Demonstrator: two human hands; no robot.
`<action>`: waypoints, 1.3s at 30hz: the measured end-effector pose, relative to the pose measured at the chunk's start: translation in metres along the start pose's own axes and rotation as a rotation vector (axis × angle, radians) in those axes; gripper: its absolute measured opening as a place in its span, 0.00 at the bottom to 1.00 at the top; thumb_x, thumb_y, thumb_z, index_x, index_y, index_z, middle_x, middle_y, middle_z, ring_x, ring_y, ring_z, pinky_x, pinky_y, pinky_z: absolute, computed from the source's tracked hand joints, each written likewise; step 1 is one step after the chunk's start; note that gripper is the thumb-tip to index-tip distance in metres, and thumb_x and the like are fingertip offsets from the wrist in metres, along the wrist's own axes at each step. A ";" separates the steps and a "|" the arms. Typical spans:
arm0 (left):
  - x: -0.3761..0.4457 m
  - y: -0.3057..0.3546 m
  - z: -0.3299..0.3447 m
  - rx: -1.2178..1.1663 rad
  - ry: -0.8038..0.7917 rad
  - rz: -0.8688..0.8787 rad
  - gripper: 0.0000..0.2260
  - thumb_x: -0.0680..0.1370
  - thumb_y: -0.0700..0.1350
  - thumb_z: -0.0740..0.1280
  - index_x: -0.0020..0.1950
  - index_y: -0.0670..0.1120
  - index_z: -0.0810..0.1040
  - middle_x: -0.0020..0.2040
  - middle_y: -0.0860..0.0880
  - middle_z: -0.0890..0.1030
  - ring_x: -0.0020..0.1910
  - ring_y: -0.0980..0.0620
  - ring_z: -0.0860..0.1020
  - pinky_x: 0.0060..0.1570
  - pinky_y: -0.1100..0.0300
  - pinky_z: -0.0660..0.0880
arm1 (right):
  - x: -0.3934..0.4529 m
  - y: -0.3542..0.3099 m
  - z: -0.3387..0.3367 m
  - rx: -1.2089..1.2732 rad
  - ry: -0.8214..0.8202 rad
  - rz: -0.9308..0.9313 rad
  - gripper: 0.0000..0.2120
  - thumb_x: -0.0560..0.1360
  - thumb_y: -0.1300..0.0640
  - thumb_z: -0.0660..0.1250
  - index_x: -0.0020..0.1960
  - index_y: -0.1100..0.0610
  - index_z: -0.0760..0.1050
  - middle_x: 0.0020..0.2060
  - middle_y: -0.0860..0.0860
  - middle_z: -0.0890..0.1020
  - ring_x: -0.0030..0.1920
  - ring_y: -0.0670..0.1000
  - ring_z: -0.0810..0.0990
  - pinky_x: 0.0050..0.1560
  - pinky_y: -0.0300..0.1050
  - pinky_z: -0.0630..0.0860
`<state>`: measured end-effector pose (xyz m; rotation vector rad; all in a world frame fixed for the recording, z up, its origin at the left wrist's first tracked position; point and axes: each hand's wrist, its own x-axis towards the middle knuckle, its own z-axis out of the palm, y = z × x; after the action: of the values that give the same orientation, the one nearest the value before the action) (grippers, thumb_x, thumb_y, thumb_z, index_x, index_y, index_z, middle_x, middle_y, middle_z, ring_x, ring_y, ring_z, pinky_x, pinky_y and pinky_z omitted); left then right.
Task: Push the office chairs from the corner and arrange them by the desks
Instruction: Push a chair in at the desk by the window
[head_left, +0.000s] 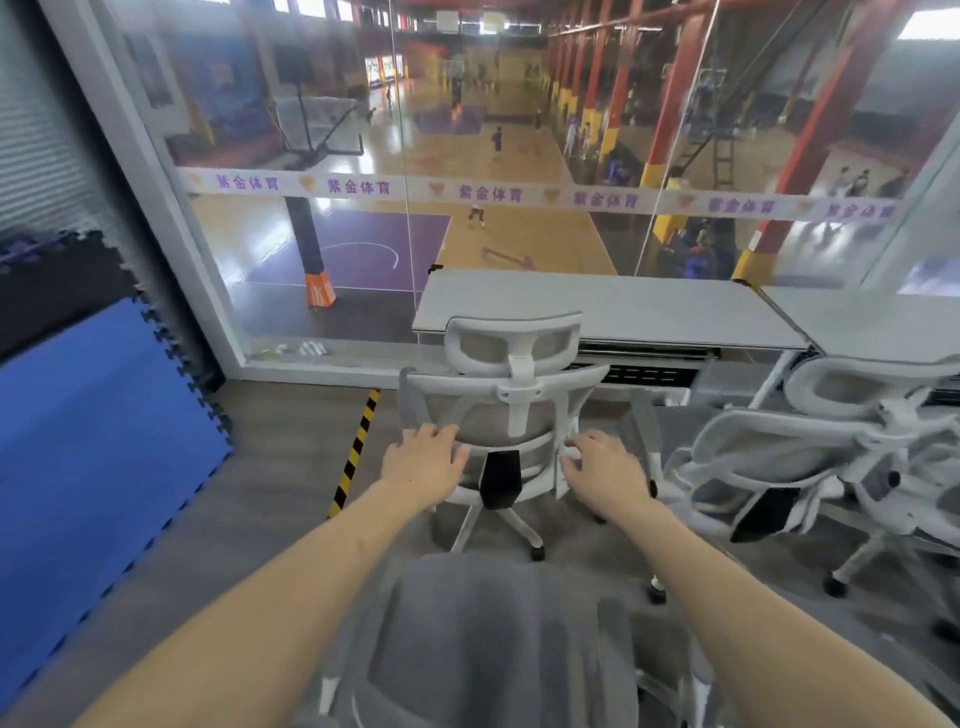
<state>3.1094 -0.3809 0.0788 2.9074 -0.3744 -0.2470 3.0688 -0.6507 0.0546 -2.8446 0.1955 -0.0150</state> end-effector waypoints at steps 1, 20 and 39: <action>0.018 0.000 0.003 0.006 -0.008 0.005 0.24 0.86 0.59 0.50 0.80 0.52 0.63 0.74 0.45 0.71 0.73 0.41 0.70 0.66 0.42 0.71 | 0.016 0.001 0.005 0.005 -0.024 0.006 0.20 0.82 0.47 0.59 0.71 0.52 0.75 0.68 0.52 0.76 0.68 0.58 0.73 0.62 0.56 0.75; 0.253 -0.065 0.086 0.094 -0.031 0.073 0.30 0.84 0.64 0.47 0.84 0.59 0.43 0.85 0.48 0.46 0.83 0.41 0.42 0.77 0.30 0.51 | 0.254 0.054 0.096 -0.126 -0.284 0.008 0.43 0.80 0.50 0.59 0.83 0.42 0.32 0.82 0.53 0.33 0.83 0.56 0.36 0.81 0.63 0.45; 0.193 -0.033 0.077 0.176 -0.097 -0.024 0.31 0.83 0.68 0.45 0.83 0.62 0.40 0.85 0.44 0.45 0.83 0.38 0.42 0.70 0.20 0.42 | 0.223 0.086 0.065 -0.262 -0.374 -0.137 0.39 0.83 0.41 0.58 0.81 0.36 0.33 0.83 0.53 0.34 0.83 0.56 0.37 0.82 0.61 0.42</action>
<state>3.2865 -0.4140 -0.0297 3.0816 -0.3951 -0.3781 3.2802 -0.7437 -0.0339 -3.0426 -0.0833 0.5464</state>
